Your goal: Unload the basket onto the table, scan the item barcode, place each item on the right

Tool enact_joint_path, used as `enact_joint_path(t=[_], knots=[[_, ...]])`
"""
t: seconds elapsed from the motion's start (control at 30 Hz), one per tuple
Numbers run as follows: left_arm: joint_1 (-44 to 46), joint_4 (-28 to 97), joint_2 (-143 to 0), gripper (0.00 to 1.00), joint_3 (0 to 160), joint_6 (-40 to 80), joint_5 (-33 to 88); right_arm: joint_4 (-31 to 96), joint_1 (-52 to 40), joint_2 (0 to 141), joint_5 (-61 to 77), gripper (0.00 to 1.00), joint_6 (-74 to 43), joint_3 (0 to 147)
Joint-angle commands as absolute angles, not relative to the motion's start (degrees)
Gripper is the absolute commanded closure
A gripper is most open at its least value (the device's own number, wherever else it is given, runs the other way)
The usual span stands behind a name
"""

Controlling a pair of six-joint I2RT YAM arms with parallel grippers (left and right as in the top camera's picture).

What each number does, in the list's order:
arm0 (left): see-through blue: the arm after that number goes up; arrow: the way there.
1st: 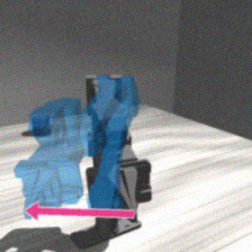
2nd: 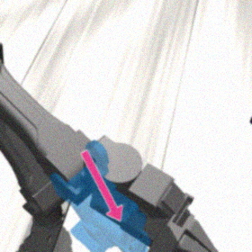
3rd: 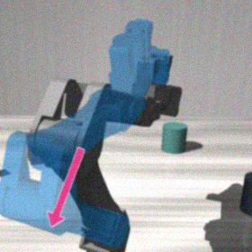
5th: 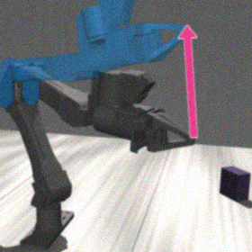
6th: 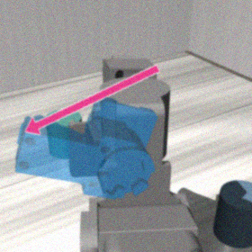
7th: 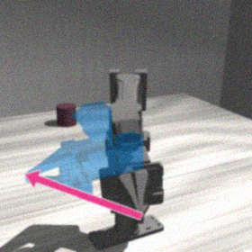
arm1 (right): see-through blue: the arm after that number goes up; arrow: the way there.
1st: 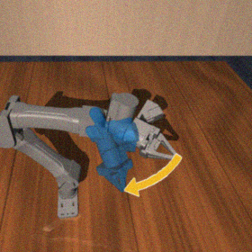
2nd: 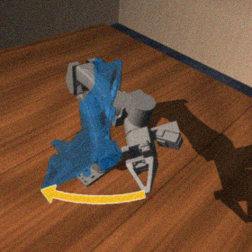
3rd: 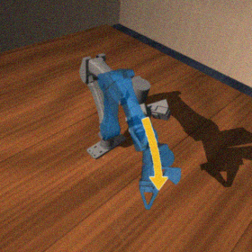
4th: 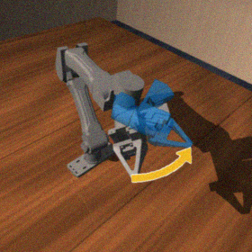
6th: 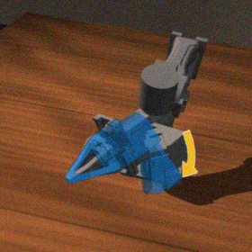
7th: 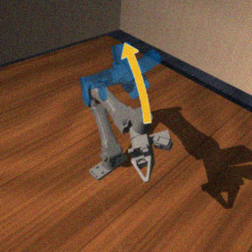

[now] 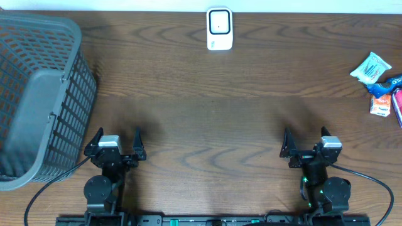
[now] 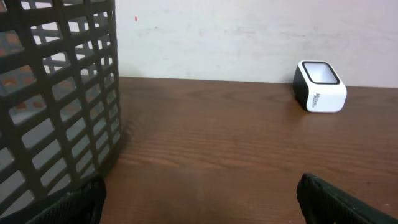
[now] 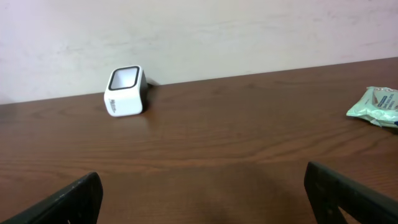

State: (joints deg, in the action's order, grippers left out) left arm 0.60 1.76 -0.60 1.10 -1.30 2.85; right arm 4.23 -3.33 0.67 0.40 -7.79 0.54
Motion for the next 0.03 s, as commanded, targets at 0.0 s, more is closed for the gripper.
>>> enact_joint_path(t=[0.0], knots=[[0.7, 4.0, -0.2, 0.02, 0.2, -0.8, 2.5, 4.3, -3.1, 0.3, 0.5, 0.01, -7.0, 0.3]])
